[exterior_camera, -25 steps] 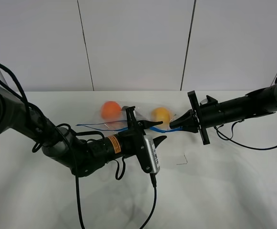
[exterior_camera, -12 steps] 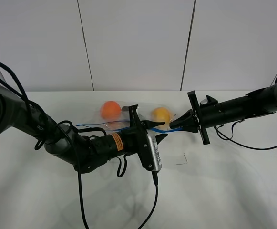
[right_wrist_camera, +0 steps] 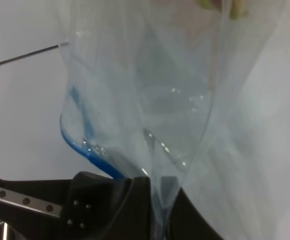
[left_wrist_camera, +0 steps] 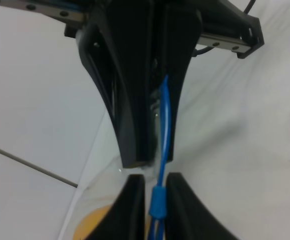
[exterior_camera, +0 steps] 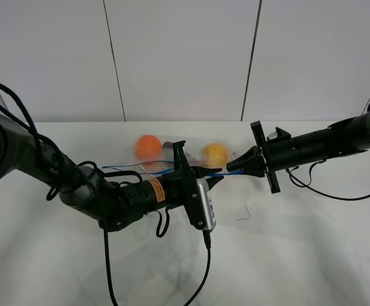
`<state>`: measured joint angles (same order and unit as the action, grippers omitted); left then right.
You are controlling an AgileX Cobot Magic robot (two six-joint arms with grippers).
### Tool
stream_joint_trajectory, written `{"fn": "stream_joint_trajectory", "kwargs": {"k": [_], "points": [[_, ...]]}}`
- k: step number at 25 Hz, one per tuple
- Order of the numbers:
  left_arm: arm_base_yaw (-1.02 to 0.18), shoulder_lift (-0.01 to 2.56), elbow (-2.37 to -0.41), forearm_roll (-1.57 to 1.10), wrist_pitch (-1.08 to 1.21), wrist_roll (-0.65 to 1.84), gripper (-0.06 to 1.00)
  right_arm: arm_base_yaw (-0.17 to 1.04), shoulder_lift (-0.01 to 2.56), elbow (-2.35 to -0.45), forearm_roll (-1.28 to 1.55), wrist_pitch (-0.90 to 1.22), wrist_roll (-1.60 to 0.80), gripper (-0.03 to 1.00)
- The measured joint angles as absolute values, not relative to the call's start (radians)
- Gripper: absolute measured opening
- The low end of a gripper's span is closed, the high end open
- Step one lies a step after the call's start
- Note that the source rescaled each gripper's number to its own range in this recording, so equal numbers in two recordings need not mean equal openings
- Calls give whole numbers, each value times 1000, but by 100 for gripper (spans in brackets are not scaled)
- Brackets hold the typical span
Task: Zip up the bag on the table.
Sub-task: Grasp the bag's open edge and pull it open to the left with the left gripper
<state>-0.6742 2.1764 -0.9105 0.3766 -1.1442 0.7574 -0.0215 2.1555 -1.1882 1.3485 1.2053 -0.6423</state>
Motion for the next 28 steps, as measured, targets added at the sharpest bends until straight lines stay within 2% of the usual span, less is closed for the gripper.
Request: {"fn": "stream_joint_trajectory", "kwargs": {"k": [8,20,28], "points": [[-674,2176,-911,379,-1141,757,0,-21,2155,-1188,1349,1205,-642,0],[-686,2176,-906,215,-1159,966,0,-21,2155,-1190,1382,1197,-642,0],[-667,2176,-800,150,-1234,1068,0,-18,2155,-1190,1369,1198,-642,0]]}}
